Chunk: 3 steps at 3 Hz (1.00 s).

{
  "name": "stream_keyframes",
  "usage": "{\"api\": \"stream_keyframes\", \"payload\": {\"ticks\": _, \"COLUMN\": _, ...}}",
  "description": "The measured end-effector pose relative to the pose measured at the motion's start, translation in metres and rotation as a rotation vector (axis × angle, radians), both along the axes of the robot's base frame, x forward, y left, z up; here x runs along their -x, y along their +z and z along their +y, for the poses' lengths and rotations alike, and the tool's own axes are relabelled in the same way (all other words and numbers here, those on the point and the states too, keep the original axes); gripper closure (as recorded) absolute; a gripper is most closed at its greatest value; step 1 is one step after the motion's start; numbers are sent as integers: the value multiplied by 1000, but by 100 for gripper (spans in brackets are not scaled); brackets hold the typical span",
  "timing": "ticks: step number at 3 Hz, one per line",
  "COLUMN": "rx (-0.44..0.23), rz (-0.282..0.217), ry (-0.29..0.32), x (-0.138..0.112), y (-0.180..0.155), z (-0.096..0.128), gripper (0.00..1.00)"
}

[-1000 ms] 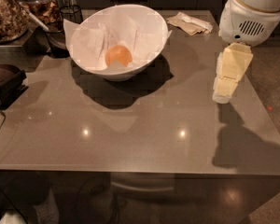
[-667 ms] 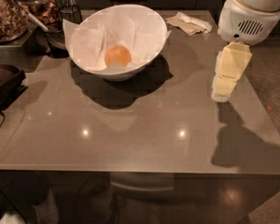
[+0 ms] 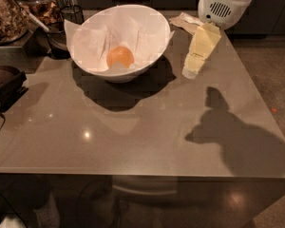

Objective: Pick orange from white bowl

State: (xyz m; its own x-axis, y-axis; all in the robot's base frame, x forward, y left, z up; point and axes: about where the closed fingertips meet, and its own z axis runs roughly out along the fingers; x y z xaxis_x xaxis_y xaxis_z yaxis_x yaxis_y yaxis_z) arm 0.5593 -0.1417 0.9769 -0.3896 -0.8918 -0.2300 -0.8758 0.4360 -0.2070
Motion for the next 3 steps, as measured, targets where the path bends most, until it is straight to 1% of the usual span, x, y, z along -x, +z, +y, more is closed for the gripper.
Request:
{"api": "stream_keyframes", "payload": {"ticks": 1, "rx": 0, "rz": 0, "ry": 0, "x": 0, "y": 0, "z": 0, "gripper": 0}}
{"api": "stream_keyframes", "payload": {"ticks": 2, "rx": -94, "rz": -12, "ry": -29, "x": -25, "y": 4, "z": 20, "gripper": 0}}
{"api": "stream_keyframes", "payload": {"ticks": 3, "rx": -136, "rz": 1, "ry": -88, "x": -58, "y": 6, "z": 39, "gripper": 0}}
